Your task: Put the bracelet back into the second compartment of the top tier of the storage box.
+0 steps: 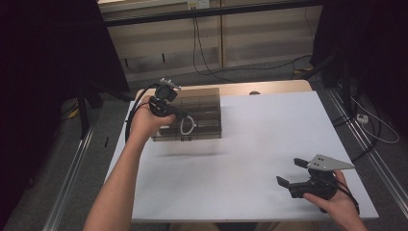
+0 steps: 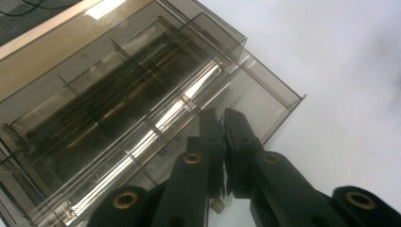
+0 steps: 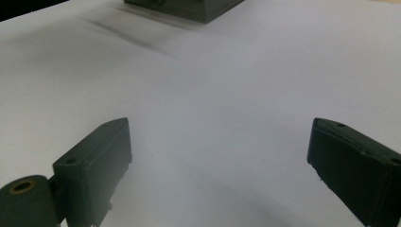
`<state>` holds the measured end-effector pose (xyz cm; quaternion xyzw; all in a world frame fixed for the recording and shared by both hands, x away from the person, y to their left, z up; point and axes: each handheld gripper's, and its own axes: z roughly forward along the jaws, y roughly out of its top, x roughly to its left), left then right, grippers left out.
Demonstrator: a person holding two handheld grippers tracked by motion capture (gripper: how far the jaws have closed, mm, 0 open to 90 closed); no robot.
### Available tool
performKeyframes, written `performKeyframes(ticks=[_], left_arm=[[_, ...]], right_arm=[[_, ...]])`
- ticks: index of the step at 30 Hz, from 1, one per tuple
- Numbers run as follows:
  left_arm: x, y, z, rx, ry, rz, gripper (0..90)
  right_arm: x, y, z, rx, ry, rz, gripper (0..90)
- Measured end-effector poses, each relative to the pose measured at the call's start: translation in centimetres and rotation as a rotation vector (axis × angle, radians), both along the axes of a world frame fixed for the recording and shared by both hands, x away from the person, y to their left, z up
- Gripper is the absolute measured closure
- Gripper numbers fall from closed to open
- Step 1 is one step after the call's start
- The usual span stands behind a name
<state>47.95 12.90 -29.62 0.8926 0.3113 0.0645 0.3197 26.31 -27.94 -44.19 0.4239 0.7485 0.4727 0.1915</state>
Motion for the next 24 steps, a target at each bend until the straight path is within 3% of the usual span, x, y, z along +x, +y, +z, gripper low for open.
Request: performKeyframes(ticks=[24], left_arm=[[0.22,-0.44,-0.99,0.006,0.006,-0.005,87.4]], right_arm=[[0.04,-0.05,-0.15,-0.002,0.009,0.005,6.6]])
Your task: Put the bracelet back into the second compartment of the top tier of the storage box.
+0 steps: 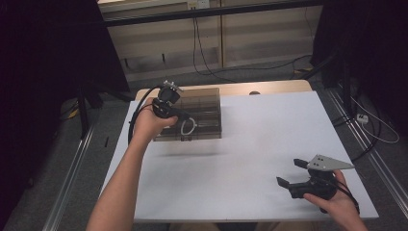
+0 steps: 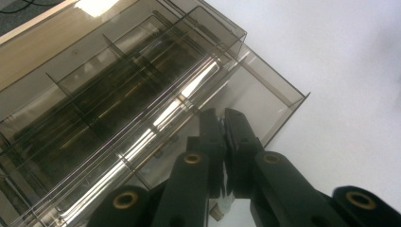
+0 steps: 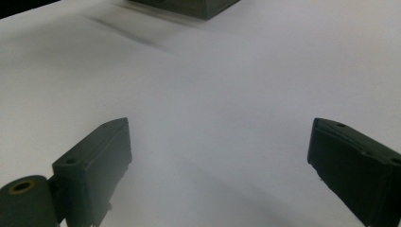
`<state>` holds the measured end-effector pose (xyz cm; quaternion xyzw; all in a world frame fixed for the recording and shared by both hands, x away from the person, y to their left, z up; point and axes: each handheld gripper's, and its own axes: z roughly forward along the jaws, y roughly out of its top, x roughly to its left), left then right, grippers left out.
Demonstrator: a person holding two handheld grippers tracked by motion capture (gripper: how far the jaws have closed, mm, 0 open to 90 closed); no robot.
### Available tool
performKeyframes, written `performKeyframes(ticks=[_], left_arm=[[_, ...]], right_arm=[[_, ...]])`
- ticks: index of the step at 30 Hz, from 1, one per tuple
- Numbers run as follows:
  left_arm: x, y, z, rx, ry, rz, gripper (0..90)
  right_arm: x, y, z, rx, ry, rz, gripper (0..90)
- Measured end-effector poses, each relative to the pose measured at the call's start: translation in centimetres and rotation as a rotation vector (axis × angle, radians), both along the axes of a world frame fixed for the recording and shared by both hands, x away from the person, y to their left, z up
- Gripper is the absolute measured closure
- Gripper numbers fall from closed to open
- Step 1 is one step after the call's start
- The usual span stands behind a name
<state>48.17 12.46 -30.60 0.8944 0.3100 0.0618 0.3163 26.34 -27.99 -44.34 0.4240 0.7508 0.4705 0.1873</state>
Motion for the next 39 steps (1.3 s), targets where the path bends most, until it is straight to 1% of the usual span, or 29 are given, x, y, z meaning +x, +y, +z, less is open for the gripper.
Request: performKeyframes(ticks=[2,12,21,22,24,29,34,39], left_arm=[[0.0,0.0,-0.1,0.006,0.0,0.002,87.4],[0.1,0.1,-0.5,0.002,-0.004,0.008,87.4],[0.3,-0.1,-0.9,0.009,-0.016,0.011,87.3],[0.4,-0.1,-1.0,0.013,-0.022,0.009,87.3],[0.5,-0.1,-1.1,0.009,-0.017,0.009,87.3],[0.8,-0.2,-1.4,0.02,-0.031,0.013,87.3],[0.9,-0.3,-1.8,0.016,-0.021,0.015,87.3],[1.0,-0.1,-2.0,0.019,-0.025,0.015,87.3]], right_arm=[[0.0,0.0,0.0,0.0,0.001,0.002,6.6],[0.0,0.1,-0.1,-0.005,0.004,0.009,6.4],[0.0,0.0,0.0,0.0,-0.001,0.005,6.4],[0.0,0.0,0.0,-0.002,-0.001,0.008,6.4],[0.0,0.0,0.0,-0.003,-0.002,0.01,6.4],[0.0,0.0,0.0,-0.003,-0.002,0.01,6.4],[0.0,0.0,0.0,-0.003,-0.001,0.011,6.4],[0.0,0.0,0.0,-0.005,-0.001,0.013,6.4]])
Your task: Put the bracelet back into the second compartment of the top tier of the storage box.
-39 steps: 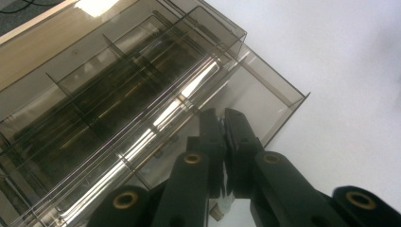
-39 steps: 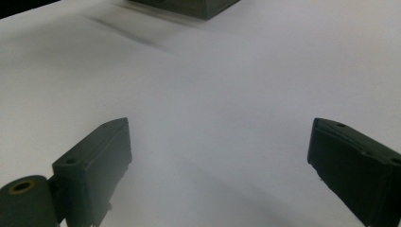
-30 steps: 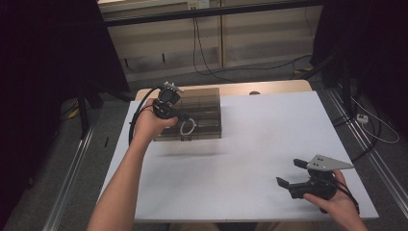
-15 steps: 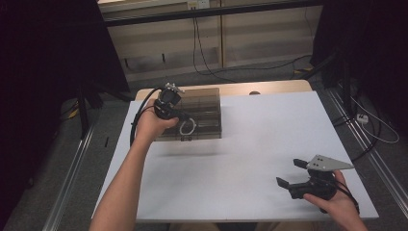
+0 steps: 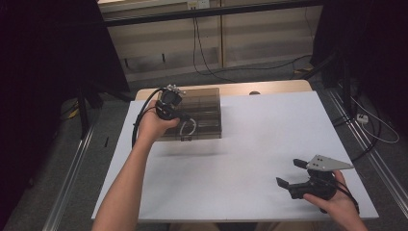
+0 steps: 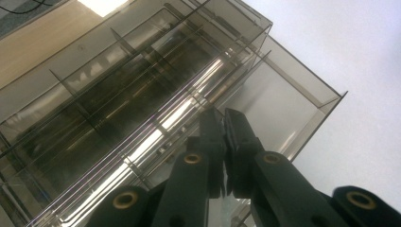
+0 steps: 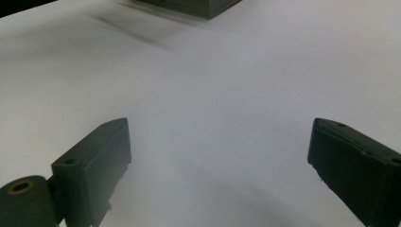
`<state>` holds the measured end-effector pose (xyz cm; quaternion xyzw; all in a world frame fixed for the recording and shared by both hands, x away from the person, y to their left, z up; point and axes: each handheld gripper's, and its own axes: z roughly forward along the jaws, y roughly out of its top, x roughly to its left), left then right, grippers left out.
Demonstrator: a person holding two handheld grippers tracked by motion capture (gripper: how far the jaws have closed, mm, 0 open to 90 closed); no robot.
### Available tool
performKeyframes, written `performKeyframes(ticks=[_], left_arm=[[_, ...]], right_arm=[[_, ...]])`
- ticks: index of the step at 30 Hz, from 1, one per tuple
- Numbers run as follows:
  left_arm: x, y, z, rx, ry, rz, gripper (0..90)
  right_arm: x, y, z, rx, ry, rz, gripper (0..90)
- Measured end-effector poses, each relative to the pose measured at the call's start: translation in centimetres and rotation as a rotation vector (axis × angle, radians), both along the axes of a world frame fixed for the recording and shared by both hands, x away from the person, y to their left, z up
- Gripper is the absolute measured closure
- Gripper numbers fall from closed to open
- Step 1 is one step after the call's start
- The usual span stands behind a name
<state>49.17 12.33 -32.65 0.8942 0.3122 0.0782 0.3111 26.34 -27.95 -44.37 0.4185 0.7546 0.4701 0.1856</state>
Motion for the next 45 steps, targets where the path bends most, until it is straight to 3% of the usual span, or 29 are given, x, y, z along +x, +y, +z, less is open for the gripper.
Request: performKeyframes(ticks=[45], left_arm=[[0.0,0.3,-1.3,-0.009,-0.024,0.027,87.1]], right_arm=[[0.0,0.0,0.0,-0.001,-0.001,0.004,6.4]])
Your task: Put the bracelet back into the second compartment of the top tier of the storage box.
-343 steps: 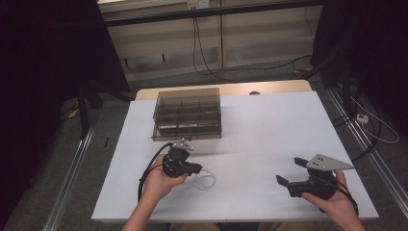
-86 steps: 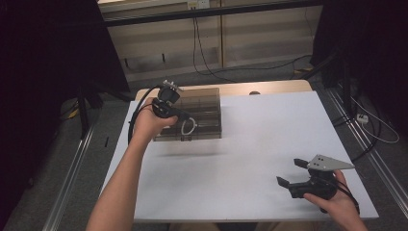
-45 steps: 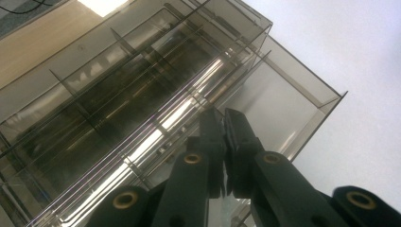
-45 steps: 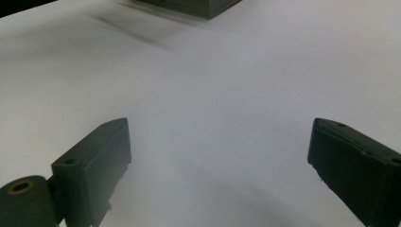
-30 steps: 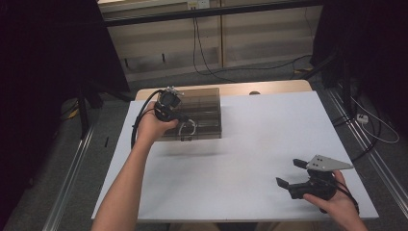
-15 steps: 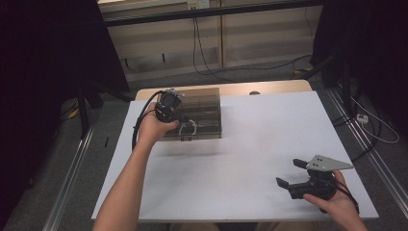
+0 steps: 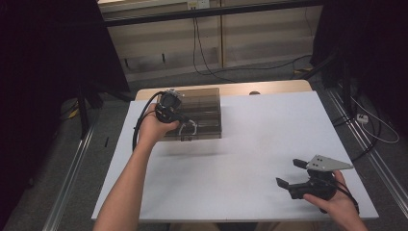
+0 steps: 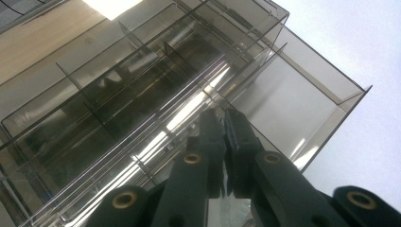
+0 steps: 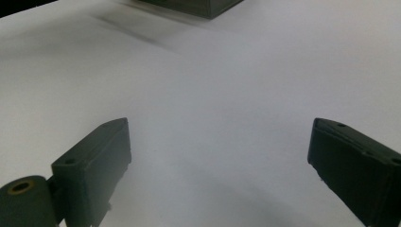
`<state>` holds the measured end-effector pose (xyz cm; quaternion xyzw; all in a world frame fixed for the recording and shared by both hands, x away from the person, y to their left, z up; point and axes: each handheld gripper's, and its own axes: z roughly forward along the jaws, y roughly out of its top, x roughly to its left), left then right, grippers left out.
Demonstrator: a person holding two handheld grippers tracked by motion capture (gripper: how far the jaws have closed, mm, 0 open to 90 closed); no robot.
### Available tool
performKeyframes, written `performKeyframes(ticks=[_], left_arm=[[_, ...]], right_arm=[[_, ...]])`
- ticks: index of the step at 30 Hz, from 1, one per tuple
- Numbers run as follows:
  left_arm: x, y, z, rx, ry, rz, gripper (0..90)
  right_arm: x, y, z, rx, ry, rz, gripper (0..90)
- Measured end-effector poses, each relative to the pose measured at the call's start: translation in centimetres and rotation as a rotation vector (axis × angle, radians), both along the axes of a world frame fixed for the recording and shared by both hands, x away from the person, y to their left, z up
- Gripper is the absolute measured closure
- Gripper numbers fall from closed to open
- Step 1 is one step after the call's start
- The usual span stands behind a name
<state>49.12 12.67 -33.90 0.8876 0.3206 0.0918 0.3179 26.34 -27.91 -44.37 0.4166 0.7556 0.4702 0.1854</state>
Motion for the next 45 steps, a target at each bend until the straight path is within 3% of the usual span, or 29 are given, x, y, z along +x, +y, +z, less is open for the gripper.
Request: performKeyframes(ticks=[16,19,23,27,34,41,45], left_arm=[[0.1,0.2,-0.6,0.0,-0.009,0.018,85.7],[0.1,0.2,-0.7,0.0,-0.029,0.036,73.0],[-0.3,0.4,-0.4,-0.014,-0.027,0.028,70.9],[-1.0,0.6,0.2,-0.048,-0.014,0.004,66.0],[-2.8,1.0,0.6,-0.143,0.022,-0.032,50.3],[-4.0,0.8,0.4,-0.14,0.024,-0.08,46.7],[-4.8,0.5,-0.3,-0.137,0.027,-0.116,51.6]], right_arm=[[0.0,0.0,0.0,0.002,0.0,0.001,6.4],[0.0,0.0,0.0,0.002,0.0,0.002,6.4],[0.0,0.0,0.1,0.004,-0.001,0.003,6.4],[0.0,0.1,0.0,0.0,-0.001,0.002,6.4],[-0.2,0.0,0.1,0.002,-0.004,-0.001,6.4],[-0.2,0.1,0.3,0.009,-0.003,-0.003,6.3],[-0.2,-0.1,0.4,0.005,-0.006,-0.01,6.4]])
